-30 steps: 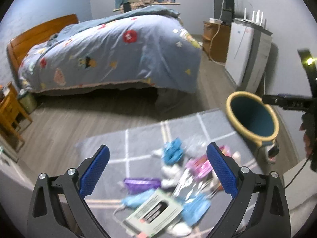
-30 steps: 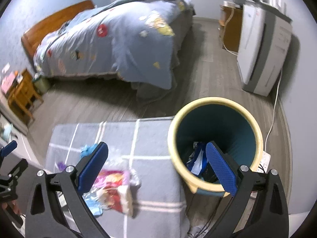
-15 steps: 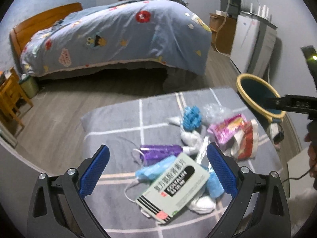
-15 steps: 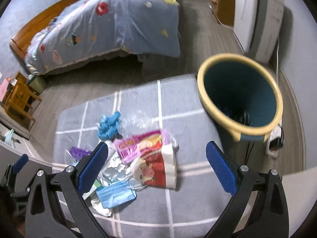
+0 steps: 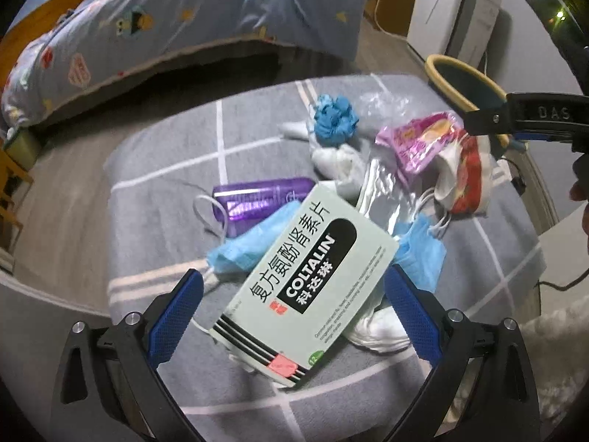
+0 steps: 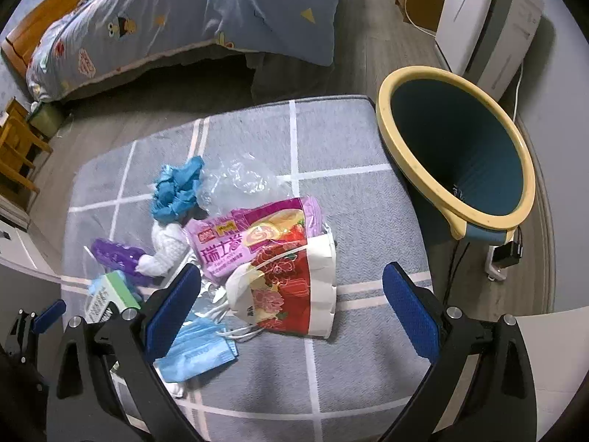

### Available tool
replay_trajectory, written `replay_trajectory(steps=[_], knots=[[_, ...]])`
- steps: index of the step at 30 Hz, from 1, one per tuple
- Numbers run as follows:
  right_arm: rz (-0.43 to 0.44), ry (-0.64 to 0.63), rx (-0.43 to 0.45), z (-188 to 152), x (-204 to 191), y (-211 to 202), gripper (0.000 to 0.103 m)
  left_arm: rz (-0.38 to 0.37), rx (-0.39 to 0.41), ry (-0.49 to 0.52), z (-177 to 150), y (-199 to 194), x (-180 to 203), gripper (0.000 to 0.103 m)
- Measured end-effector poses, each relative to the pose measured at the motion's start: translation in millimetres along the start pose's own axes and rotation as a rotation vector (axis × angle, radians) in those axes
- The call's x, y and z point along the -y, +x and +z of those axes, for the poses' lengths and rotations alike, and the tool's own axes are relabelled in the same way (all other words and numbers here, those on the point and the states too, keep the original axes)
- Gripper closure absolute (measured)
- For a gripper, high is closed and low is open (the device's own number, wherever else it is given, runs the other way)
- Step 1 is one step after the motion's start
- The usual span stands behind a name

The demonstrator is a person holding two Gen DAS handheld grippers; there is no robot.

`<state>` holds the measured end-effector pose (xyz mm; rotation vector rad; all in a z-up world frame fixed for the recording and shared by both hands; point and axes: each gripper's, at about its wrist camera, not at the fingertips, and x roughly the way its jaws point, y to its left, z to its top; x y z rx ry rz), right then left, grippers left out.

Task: Collect trash
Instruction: 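Grasp the red-white paper cup with the right gripper while the left gripper grasps the COLTALIN box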

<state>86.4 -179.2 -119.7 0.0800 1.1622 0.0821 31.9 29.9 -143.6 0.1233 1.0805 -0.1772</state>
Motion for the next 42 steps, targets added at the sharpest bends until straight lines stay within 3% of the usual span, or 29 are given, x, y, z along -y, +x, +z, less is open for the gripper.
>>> replay_trajectory(steps=[9, 16, 29, 32, 33, 34, 42], knots=[[0.017, 0.012, -0.059, -3, 3, 17, 0.006, 0.054, -0.077, 0.104, -4, 24, 13, 0.006], [0.011, -0.013, -0.115, -7, -2, 34, 0.006, 0.091, -0.095, 0.121, 0, 36, 11, 0.006], [0.01, -0.052, -0.167, -9, -9, 53, 0.006, 0.035, -0.094, 0.008, 12, 37, -6, 0.009], [0.005, -0.067, -0.161, -9, -11, 52, 0.008, 0.037, -0.111, -0.011, 13, 41, -12, 0.022], [0.003, -0.069, -0.161, -9, -11, 52, 0.016, 0.038, -0.11, -0.02, 14, 40, -15, 0.022], [0.002, -0.07, -0.162, -8, -10, 51, 0.025, 0.036, -0.105, -0.03, 15, 39, -17, 0.022], [0.022, -0.024, -0.133, -6, 0, 29, 0.025, 0.049, 0.004, -0.072, 22, 9, -24, 0.023]])
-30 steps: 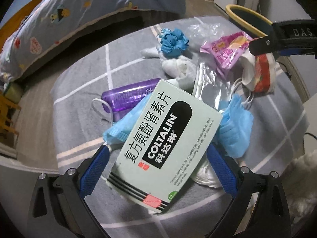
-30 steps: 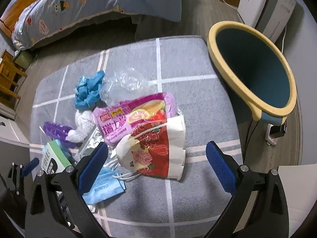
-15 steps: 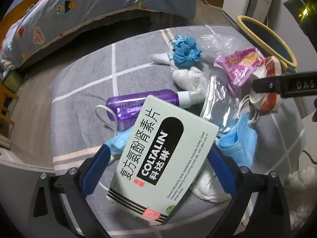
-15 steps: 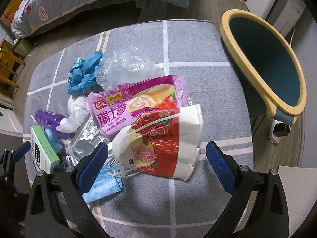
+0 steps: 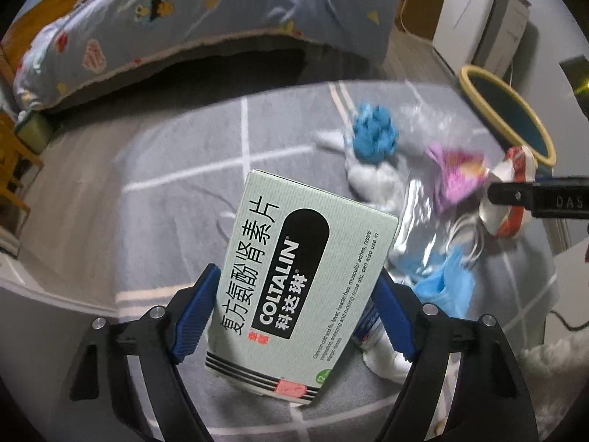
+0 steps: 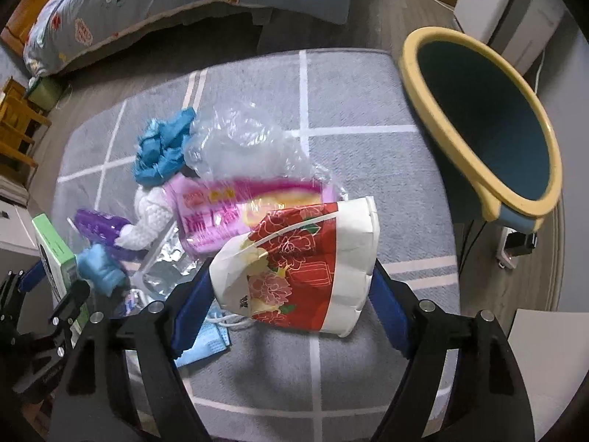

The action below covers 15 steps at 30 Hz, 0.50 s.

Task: Collect trash
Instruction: 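Grasp the red-white paper cup with the right gripper while the left gripper grasps the COLTALIN box, then carry the paper cup and COLTALIN box over the bin and open both grippers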

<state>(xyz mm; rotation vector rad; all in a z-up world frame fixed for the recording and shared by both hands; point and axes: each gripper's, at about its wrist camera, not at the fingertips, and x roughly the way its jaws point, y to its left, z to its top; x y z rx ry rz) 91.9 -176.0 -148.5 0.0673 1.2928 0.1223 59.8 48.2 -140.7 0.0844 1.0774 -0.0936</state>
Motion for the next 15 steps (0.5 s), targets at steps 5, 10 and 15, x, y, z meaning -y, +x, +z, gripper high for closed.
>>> replay_trajectory(steps=[5, 10, 15], knots=[[0.045, 0.039, 0.073, 4, 10, -36, 0.025, -0.027, 0.086, -0.036, 16, -24, 1, 0.023], [0.03, 0.003, 0.193, 15, 15, -78, 0.025, -0.042, 0.164, -0.044, 32, -45, 7, 0.023], [0.007, -0.025, 0.303, 33, 29, -116, 0.025, -0.06, 0.211, -0.056, 46, -59, 13, 0.022]])
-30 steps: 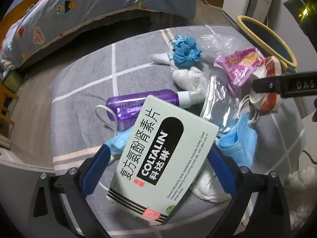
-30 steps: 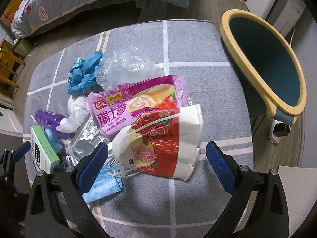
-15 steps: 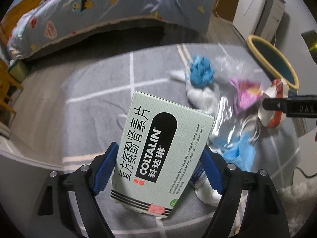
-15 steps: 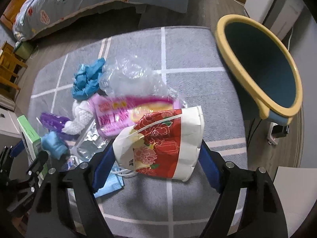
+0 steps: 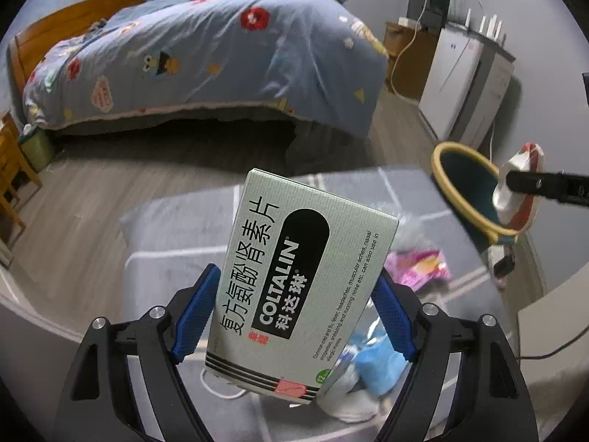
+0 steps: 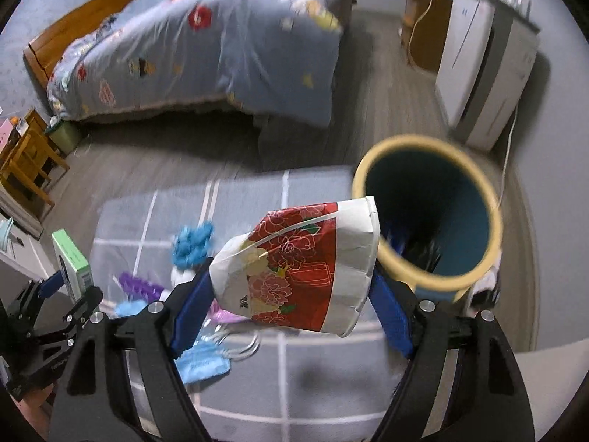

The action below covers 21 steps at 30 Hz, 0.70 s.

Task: Collect trash
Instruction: 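Carry the paper cup and COLTALIN box over the bin and open both grippers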

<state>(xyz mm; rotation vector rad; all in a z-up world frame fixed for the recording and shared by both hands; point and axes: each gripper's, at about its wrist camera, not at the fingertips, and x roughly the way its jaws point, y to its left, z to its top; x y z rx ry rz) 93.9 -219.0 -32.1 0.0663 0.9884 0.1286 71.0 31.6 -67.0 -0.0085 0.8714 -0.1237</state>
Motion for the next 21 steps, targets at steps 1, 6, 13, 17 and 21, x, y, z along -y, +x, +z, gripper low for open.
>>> replay_trajectory(steps=[1, 6, 13, 17, 21], knots=[[0.0, 0.004, 0.015, 4, 6, -5, 0.025, -0.005, 0.013, 0.0, 4, -3, 2, 0.022], [-0.001, 0.03, 0.076, 21, 36, -21, 0.025, -0.028, 0.061, -0.006, 21, -12, 12, 0.022], [0.0, 0.081, 0.106, 32, 77, -28, 0.025, -0.049, 0.116, 0.039, 41, -18, 43, 0.022], [0.001, 0.118, 0.106, 35, 96, -24, 0.025, -0.058, 0.127, 0.06, 47, -17, 60, 0.022], [0.003, 0.154, 0.107, 38, 119, -21, 0.025, -0.085, 0.134, 0.091, 55, -16, 81, 0.022]])
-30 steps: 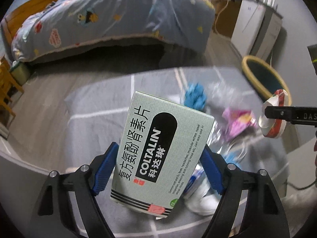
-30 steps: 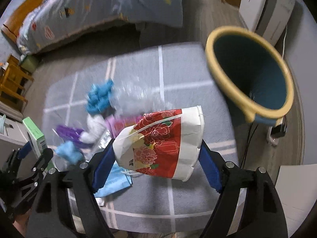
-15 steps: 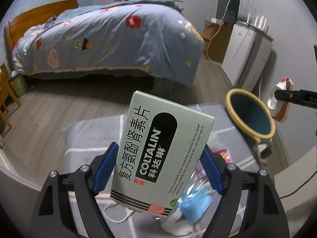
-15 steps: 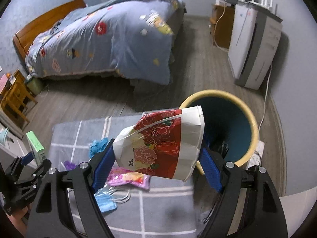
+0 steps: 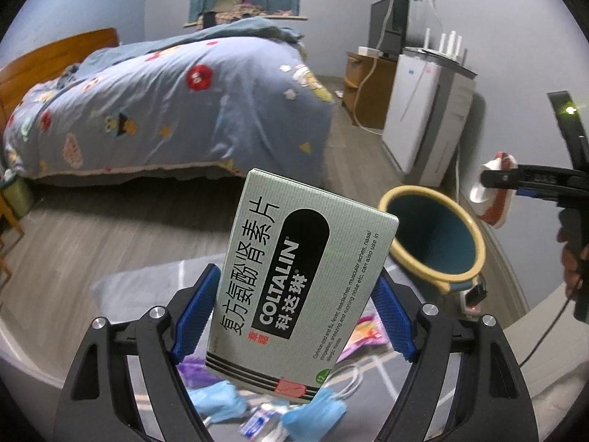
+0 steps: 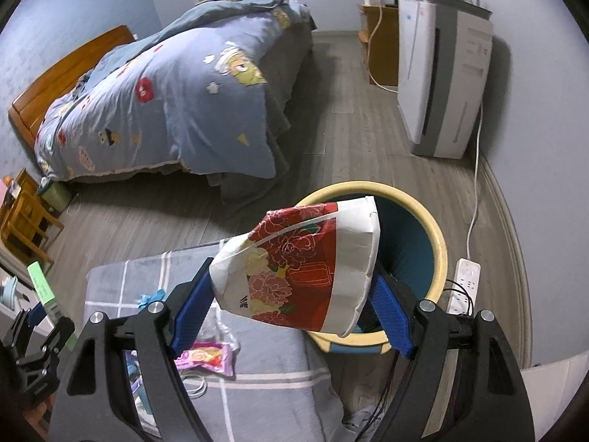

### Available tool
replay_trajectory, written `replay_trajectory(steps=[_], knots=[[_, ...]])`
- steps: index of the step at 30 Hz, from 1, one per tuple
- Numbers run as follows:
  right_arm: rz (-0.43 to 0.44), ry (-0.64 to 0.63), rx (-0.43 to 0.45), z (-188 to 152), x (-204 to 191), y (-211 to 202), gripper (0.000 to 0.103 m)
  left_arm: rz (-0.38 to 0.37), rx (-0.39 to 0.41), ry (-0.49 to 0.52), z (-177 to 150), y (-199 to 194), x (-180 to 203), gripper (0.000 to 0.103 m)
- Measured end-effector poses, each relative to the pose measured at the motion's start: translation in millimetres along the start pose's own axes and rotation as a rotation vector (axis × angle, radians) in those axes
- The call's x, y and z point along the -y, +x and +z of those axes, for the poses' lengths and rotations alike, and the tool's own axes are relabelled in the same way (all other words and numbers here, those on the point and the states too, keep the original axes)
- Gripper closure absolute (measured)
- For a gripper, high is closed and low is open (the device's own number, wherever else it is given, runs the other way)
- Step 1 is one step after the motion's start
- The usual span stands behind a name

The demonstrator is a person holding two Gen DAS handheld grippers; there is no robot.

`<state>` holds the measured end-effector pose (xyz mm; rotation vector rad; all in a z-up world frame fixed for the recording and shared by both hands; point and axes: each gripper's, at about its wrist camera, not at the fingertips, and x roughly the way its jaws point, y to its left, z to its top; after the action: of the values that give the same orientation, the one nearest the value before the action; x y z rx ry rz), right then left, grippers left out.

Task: Collect trash
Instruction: 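Carry the paper cup and COLTALIN box over the bin and open both grippers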

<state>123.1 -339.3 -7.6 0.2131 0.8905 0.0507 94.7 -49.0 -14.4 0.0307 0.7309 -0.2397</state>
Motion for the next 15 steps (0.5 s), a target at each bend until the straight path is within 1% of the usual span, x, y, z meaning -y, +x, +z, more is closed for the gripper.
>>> replay_trajectory(steps=[4, 9, 13, 15], knots=[[-0.015, 0.037, -0.005, 5, 19, 11, 0.025, -0.037, -0.004, 0.026, 9, 6, 23, 0.022], [-0.043, 0.089, -0.028, 7, 46, 30, 0.025, -0.061, -0.014, 0.1, 21, 24, 60, 0.022], [-0.055, 0.109, -0.026, 8, 62, 37, 0.025, -0.11, -0.046, 0.115, 32, 47, 84, 0.022], [-0.078, 0.115, -0.024, 10, 73, 42, 0.025, -0.129, -0.067, 0.128, 38, 61, 95, 0.022]])
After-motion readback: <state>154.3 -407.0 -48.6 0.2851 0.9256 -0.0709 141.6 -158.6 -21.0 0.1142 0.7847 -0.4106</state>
